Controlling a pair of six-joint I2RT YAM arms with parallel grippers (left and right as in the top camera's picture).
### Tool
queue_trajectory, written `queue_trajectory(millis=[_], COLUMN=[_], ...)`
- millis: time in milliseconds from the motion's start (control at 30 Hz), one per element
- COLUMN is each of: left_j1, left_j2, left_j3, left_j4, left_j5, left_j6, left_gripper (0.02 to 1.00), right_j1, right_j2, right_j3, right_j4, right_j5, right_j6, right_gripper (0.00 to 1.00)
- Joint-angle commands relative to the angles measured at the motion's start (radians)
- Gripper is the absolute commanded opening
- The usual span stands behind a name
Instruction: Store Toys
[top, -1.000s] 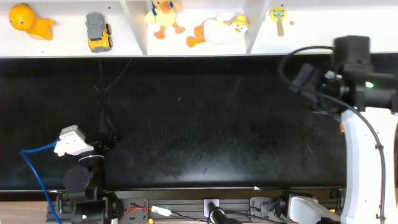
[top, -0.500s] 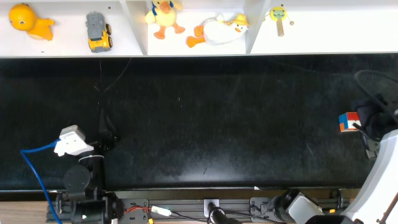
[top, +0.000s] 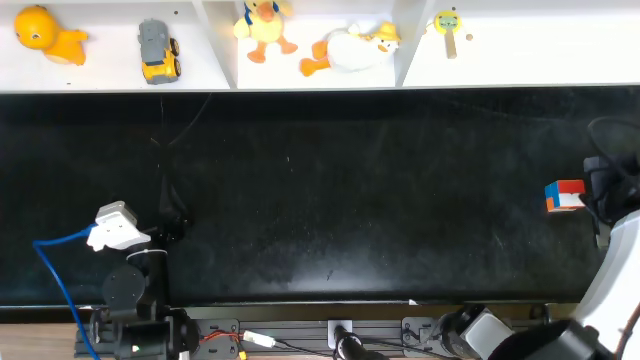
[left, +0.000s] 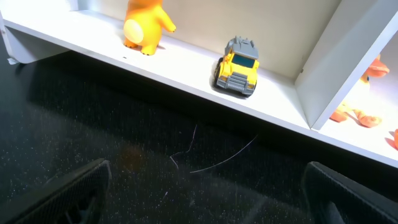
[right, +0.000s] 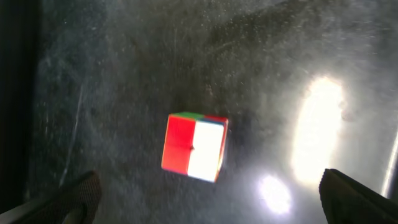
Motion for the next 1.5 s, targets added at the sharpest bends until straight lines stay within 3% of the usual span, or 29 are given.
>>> queue_trajectory(millis=[33, 167, 933, 1500], left_j1=[0.002, 0.002, 0.002, 0.002], left_j2=[-0.010, -0.010, -0.010, -0.010], left_j3=[-0.009, -0.009, -0.009, -0.009], left_j4=[0.004, 0.003, 0.004, 0.003], left_j5=[0.010, 0.010, 0.010, 0.010], left_j6=[0.004, 0.004, 0.004, 0.004], left_gripper=[0.998, 0.998, 0.998, 0.998], right_j1=[-0.003, -0.002, 0.013, 0.058], right_j2=[0.096, 0.187, 0.369, 0.369], right_j3=[-0.014, -0.014, -0.014, -0.014], right_j4=[0.035, 0.074, 0.199, 0.202], right_j5=[-0.008, -0.058, -0.073, -0.048], right_j6=[0.030, 0.045, 0.049, 0.016], right_gripper=[0.998, 0.996, 0.978, 0.531])
